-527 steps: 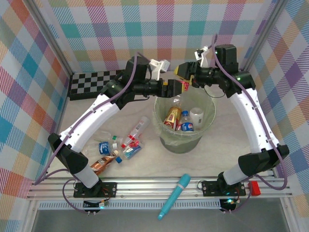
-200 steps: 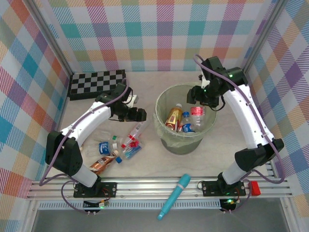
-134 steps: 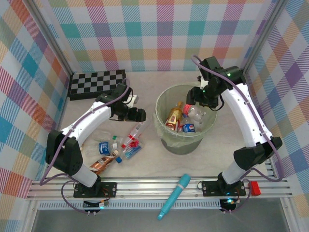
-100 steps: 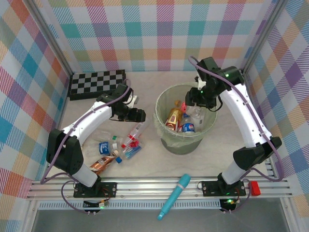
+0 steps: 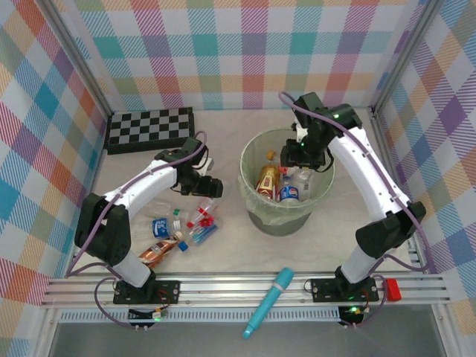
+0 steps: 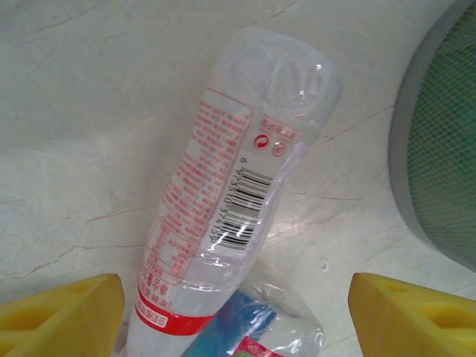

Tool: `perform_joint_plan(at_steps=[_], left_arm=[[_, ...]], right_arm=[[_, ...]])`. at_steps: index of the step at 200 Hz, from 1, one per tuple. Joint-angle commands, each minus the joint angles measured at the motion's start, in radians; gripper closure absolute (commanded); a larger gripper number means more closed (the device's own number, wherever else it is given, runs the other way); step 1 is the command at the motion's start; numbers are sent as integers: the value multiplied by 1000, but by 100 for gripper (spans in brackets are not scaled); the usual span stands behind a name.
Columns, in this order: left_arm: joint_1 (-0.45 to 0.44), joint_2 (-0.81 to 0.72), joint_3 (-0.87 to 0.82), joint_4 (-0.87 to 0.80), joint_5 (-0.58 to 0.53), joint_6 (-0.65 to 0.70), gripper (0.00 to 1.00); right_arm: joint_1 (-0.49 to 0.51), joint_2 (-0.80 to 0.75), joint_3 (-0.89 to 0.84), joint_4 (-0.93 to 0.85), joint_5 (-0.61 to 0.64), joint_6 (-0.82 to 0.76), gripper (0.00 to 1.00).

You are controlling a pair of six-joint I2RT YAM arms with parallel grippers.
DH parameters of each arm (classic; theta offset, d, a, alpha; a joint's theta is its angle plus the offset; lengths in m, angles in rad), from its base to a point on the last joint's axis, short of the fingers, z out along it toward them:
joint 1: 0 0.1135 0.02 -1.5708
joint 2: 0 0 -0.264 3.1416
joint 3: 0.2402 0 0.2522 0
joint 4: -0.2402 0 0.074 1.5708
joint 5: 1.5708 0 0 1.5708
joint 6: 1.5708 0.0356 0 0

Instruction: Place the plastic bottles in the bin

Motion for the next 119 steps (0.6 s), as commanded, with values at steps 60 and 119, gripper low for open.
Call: perform_joint_plan(at_steps=[60,119], left_arm=[[-25,93,-52,30,-27,49,21],[-25,162,-21,51,-63,60,34]], right_arm=[[-2,-174,15,229,-211,46,41],[-1,-199,-11,256,-211,59,40]])
